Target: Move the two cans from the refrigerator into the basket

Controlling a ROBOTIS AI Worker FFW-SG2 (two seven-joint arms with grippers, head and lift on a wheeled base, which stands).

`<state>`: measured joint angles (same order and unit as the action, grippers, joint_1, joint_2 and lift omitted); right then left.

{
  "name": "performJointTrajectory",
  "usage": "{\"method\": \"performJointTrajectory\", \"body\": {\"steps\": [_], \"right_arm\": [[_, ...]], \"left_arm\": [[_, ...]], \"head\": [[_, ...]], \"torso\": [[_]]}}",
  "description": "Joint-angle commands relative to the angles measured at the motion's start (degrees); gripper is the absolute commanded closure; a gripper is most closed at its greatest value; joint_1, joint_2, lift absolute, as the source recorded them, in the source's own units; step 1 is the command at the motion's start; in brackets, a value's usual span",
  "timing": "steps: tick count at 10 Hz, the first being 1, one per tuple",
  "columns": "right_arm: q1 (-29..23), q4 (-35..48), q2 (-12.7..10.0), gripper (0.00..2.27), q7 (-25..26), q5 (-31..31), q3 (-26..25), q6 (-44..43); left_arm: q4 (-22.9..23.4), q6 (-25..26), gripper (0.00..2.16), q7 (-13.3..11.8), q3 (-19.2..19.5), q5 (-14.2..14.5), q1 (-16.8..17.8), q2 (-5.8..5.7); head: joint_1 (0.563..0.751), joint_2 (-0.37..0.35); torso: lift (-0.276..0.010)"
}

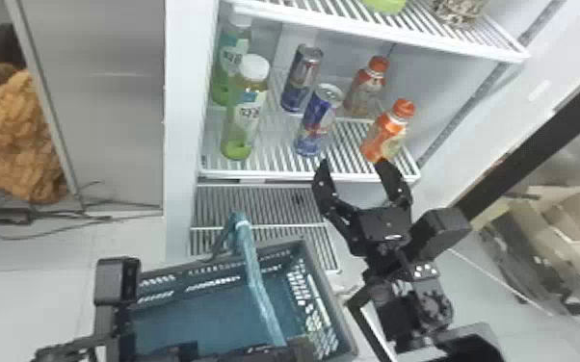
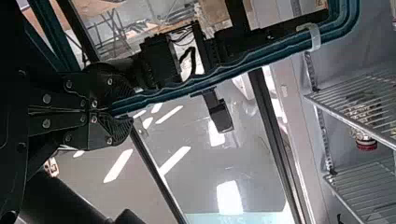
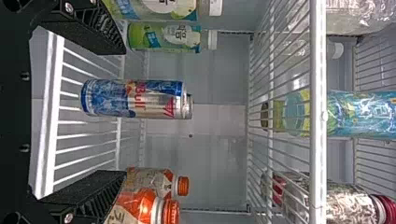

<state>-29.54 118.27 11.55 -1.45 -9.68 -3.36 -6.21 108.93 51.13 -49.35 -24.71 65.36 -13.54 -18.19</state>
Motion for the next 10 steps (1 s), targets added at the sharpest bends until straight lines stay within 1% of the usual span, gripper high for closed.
{"method": "performJointTrajectory", "body": {"steps": [1, 10], "right_arm": [[1.56, -1.34, 0.31, 0.09, -0.05, -0.03, 0.73, -0.27], [10.42, -9.63, 1.10, 0.09, 0.04, -0.38, 2.45, -2.66]], "left_arm": [[-0.30, 0.06, 1.16, 0.04, -0.08, 0.56, -0.09, 0.00], [-0.30, 0.06, 1.16, 0.13, -0.19, 0.45, 0.05, 0.00]], "head": [[0.695, -0.350], [0.695, -0.350]], "torso": [[-0.276], [-0.276]]}}
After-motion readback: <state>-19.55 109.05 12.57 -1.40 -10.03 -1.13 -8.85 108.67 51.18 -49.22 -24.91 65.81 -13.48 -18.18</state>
